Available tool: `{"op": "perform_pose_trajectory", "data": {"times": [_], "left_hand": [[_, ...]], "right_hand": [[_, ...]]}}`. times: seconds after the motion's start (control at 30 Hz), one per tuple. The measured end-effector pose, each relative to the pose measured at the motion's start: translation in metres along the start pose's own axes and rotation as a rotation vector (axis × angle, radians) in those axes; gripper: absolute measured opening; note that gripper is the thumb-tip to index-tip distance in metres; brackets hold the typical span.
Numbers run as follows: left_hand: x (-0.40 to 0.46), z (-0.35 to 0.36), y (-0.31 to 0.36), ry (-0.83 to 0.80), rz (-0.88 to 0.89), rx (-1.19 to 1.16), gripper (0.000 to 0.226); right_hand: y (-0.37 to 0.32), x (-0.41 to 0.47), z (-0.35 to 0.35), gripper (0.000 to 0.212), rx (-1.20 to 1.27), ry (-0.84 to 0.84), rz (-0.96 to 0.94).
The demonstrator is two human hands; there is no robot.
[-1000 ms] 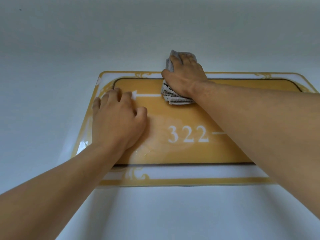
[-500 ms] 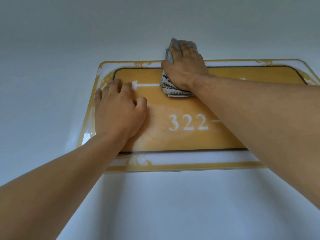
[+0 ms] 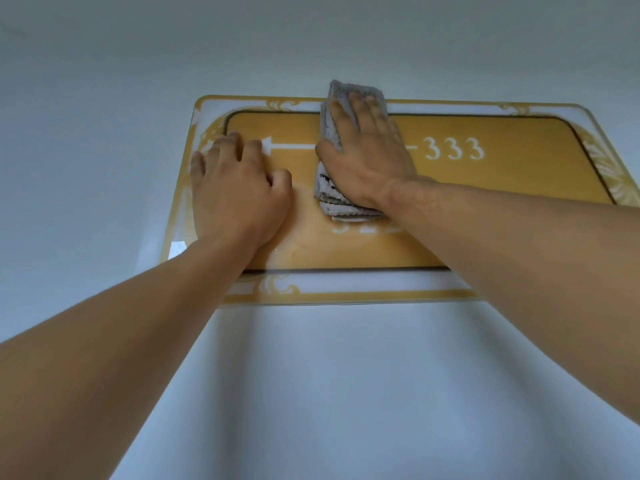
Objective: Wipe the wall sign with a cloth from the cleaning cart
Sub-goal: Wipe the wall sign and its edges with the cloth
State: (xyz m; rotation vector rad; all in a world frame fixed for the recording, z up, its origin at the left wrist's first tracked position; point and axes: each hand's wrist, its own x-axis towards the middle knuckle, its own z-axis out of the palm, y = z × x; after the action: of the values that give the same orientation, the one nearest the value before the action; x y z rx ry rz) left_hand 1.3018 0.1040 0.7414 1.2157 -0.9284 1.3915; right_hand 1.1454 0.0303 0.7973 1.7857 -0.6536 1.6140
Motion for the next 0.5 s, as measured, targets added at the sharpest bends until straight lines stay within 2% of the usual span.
{"op": "perform_pose_trajectory", "data": {"times": [0.5], "left_hand": [[-0.006,-0.005,0.005,-0.040,-0.007,0.026,0.062]], "right_hand": [[-0.019,-0.104,0.000,0.070,-0.022,0.004,-0.118]]}}
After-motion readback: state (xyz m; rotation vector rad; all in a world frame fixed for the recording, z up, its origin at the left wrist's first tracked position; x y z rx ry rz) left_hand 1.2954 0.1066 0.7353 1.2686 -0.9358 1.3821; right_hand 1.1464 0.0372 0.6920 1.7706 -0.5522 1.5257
